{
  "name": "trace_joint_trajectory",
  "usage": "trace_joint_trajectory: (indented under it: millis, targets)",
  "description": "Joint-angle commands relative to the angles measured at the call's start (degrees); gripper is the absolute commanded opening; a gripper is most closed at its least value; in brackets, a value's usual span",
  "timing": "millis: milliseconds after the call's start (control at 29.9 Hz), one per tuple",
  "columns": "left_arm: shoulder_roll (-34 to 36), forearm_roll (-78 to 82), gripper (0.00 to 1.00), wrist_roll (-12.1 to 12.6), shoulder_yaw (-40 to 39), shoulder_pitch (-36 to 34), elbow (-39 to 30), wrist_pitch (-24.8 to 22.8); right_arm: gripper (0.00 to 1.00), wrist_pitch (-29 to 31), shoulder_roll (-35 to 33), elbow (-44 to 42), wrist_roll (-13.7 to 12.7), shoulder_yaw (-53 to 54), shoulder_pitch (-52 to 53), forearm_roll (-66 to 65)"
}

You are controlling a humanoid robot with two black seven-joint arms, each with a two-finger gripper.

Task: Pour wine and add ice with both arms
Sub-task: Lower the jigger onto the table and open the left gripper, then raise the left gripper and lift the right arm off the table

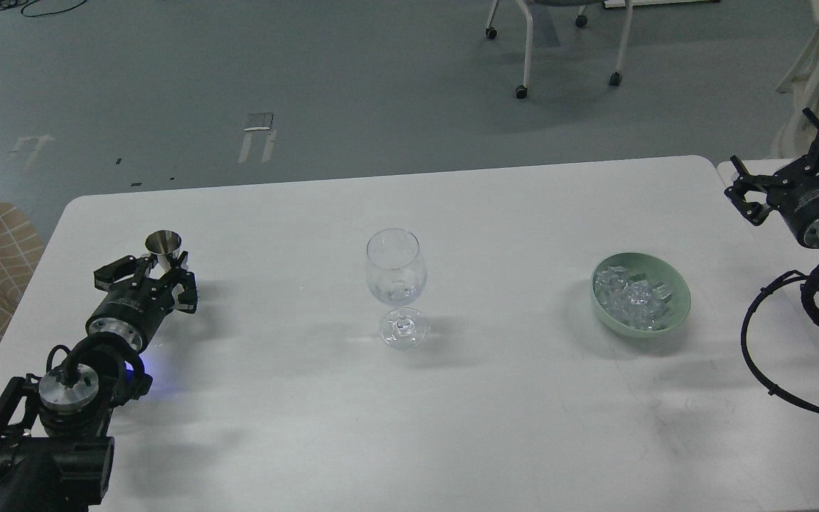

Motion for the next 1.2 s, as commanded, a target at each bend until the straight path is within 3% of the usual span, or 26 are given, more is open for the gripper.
trace_joint_trajectory:
  millis: [0,67,167,568,835,1069,1169]
  targets:
    - [0.11,0.10,0.47,0.08,0.03,-0.19,-0.08,-0.10,1.00,0.01,0.01,0.08,0.00,0.00,-0.03,0.00]
    - [0.19,0.10,0.54,0.17,0.03,-0.28,-0.09,-0.10,1.00,0.01,0.01,0.08,0.00,0.00,-0.03,0.00]
    - [0.02,0.10,0.82,0.35,0.03,-0.19,-0.87,0.34,1.00,0.01,0.01,0.08,0.00,0.00,-0.03,0.00]
    - [1.51,0.01,0.90,1.14,-0.15,-0.37,-3.86,0.25,1.00,0.01,-0.52,0.08,0.00,0.00,-0.03,0.09]
    - [4.23,0.01,0.91,1.40,-0.41,-1.16,-6.06,0.69,1.00,0.09,-0.70,0.17,0.00,0.08,-0.20,0.09]
    - [9.24,0.01,0.91,1.40,-0.42,-1.68,-17.55,0.96,1.00,0.01,-0.61,0.78,0.00,0.26,-0.20,0.35]
    - [10.38,0.44,0.91,1.49,-0.06,-2.73,-19.15,0.96,1.00,-0.08,-0.61,3.58,0.00,0.17,-0.20,0.35]
